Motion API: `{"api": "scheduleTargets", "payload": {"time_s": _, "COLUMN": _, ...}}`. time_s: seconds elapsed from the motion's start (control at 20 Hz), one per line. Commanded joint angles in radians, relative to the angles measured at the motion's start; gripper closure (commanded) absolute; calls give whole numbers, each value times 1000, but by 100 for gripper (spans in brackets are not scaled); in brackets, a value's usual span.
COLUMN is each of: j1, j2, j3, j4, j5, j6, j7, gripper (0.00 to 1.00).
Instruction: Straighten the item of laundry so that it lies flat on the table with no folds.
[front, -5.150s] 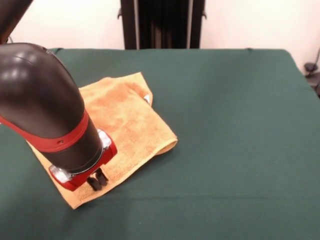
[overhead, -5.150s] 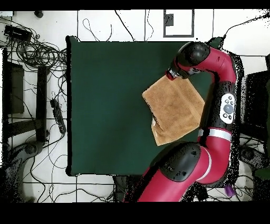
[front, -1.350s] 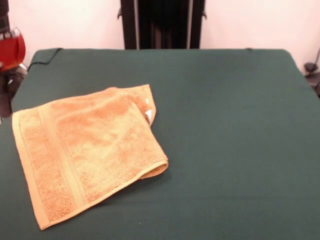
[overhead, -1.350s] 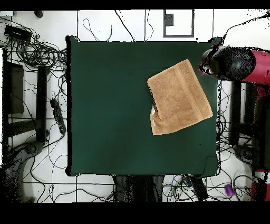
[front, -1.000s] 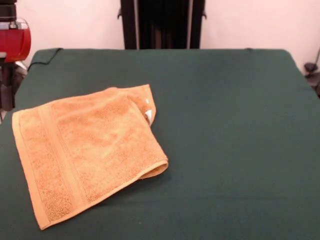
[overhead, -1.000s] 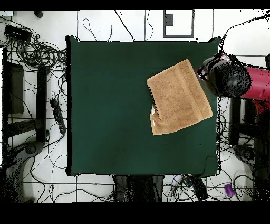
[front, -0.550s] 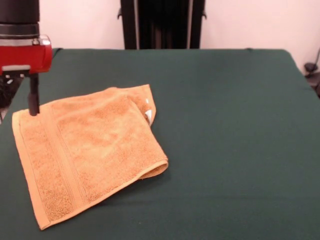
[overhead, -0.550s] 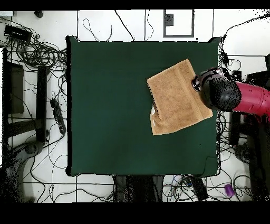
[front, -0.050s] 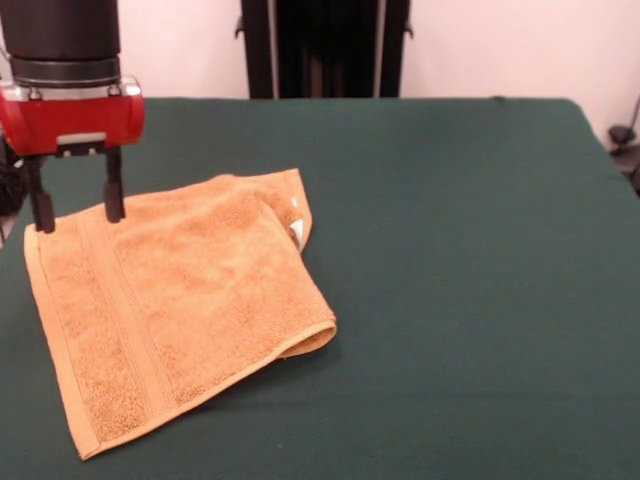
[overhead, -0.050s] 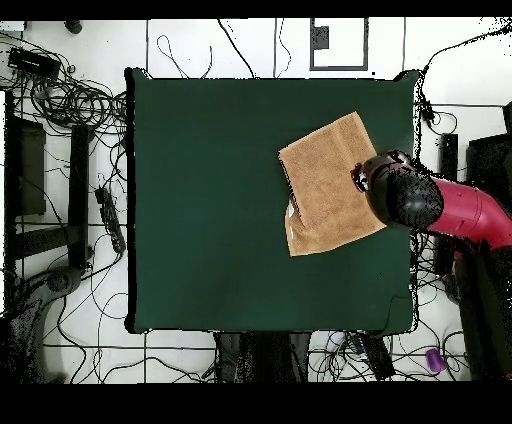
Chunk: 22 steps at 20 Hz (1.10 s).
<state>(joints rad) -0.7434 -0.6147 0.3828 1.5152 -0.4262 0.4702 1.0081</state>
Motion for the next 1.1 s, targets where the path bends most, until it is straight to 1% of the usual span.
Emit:
{"api": "scheduleTargets", "payload": {"time_s": 0.05, "j1": 51, "j2": 40, "j3": -51, "j4": 212, "j5": 80, "j6": -80, "j7": 345, "gripper": 0}}
{"api": "scheduleTargets", "payload": {"time_s": 0.65, "j1": 71, "j2": 55, "j3": -95, "j4": 285, "j5": 172, "j6": -180, "j7": 335, "gripper": 0}}
{"api": "scheduleTargets", "payload": {"time_s": 1.1, "j1": 81, "j2": 64, "j3": -106, "j4": 297, "j5": 222, "j6": -203, "j7": 302, "gripper": 0}}
